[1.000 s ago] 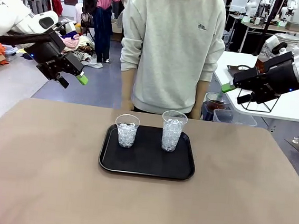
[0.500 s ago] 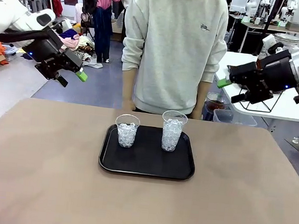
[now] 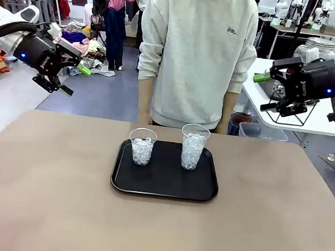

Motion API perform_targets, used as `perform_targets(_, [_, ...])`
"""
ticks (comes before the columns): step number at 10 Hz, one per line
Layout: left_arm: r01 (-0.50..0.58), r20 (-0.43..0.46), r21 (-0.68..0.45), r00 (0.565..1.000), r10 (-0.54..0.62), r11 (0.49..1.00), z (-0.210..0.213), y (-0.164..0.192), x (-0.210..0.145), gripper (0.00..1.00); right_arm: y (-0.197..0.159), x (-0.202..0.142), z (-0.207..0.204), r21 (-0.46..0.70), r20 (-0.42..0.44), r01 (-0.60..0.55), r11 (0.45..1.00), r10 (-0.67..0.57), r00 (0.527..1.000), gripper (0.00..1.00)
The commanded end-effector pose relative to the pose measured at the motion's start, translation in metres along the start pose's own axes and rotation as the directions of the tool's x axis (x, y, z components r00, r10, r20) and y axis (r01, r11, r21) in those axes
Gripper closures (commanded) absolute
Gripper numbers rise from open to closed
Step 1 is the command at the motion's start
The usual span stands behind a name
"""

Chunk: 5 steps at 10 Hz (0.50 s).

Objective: Pour the drink into the iced cup.
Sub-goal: Pick up the iced cup indicated by the human and present it to them.

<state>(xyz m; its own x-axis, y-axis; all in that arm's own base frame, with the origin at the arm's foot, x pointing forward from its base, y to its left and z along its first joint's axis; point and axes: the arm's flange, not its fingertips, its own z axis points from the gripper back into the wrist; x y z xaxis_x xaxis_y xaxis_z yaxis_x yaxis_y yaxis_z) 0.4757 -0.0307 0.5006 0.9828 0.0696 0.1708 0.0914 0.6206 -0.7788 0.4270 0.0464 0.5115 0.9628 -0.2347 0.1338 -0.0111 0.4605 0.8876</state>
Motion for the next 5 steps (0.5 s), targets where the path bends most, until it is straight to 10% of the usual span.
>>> perform_targets(1, [-0.105,-0.018,-0.112,0.994,0.104,0.988,-0.008,0.001,0.009,0.0,-0.012,0.01,-0.006,0.064,-0.012,0.089,0.994,-0.088,0.996,0.0])
perform_targets(5, [-0.113,-0.08,-0.305,0.992,0.092,0.946,-0.029,0.017,0.019,0.0,-0.031,0.021,-0.013,0.157,-0.101,0.159,0.975,-0.144,0.984,0.0])
